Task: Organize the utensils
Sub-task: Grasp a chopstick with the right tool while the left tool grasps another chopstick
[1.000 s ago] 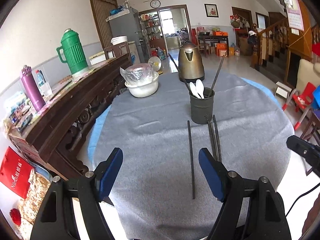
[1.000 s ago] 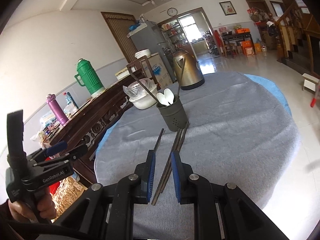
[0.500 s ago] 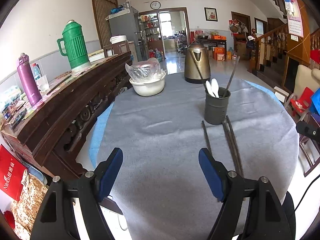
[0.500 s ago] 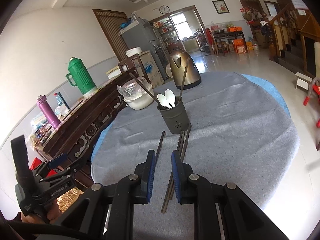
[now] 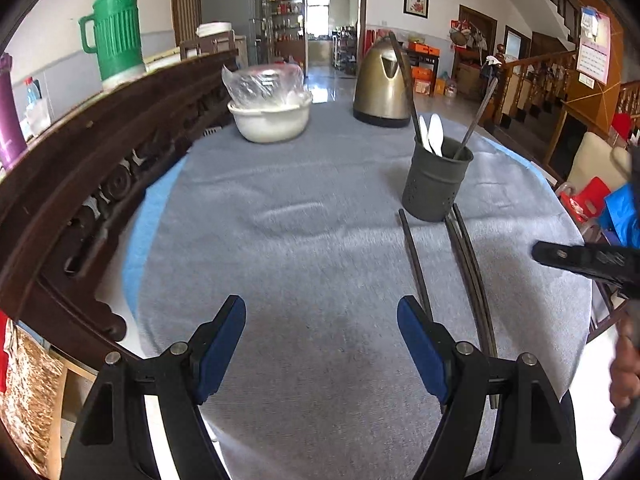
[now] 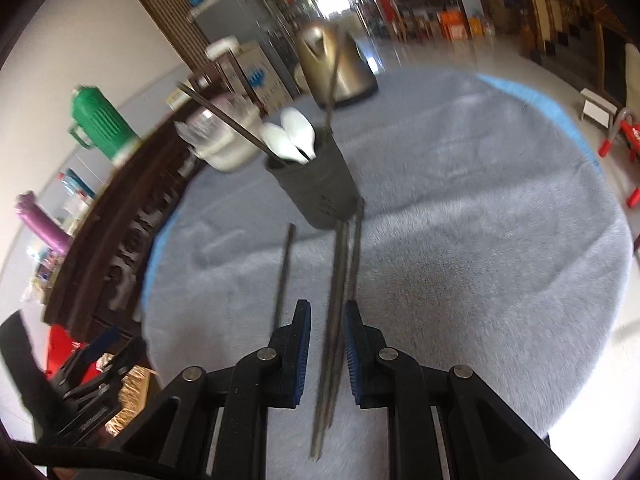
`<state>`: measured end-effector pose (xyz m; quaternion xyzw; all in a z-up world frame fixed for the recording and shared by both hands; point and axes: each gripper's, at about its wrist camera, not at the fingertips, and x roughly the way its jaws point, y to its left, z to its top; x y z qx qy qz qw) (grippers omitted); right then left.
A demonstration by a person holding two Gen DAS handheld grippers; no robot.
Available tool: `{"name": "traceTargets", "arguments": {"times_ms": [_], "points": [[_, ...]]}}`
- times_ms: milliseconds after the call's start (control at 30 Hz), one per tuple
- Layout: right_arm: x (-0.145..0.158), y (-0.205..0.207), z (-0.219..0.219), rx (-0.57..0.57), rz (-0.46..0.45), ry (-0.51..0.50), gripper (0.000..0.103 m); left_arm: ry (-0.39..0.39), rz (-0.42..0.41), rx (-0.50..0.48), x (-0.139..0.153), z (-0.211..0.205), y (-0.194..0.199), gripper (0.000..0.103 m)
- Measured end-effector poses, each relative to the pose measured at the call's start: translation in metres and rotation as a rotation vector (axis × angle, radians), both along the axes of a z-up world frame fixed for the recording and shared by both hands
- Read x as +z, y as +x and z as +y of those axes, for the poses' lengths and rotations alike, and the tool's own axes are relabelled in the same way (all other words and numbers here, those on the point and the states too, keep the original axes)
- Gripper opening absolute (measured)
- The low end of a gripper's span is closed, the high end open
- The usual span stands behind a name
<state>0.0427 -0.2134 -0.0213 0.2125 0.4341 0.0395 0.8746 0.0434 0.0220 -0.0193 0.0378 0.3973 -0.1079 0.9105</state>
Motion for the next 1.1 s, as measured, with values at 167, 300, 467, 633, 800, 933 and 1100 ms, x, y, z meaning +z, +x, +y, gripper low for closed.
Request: {"name": "traceTargets", "arguments": {"times_ms": [167,300,467,633,800,933,1100], "points": [[-0.028,0.047,-0.005,-0.002,0.063,0.043,0.019,0.010,0.034,-0.028,-0.013,-0.006,0.007,0.079],[-0.046,0.083,-0.010,-0.017,0.115,0.042,0.019,-0.008,0.073,-0.051,-0.018,-0.011,0.019,0.079],[-0.060,0.107,-0.013,-0.028,0.162,0.063,0.018,-0.036,0.105,-0.084,-0.020,-0.021,0.039,0.079],[-0.071,0.112,-0.010,-0.026,0.202,0.052,0.018,-0.047,0.140,-0.132,-0.030,-0.040,0.060,0.079],[-0.075,0.112,-0.008,-0.028,0.214,0.036,0.015,-0.101,0.233,-0.162,-0.049,-0.056,0.076,0.067],[-0.078,0.104,-0.013,-0.032,0.216,0.037,0.013,-0.113,0.273,-0.169,-0.059,-0.066,0.081,0.056],[-0.077,0.090,-0.020,-0.038,0.226,0.029,0.011,-0.108,0.300,-0.188,-0.068,-0.079,0.082,0.043]]}}
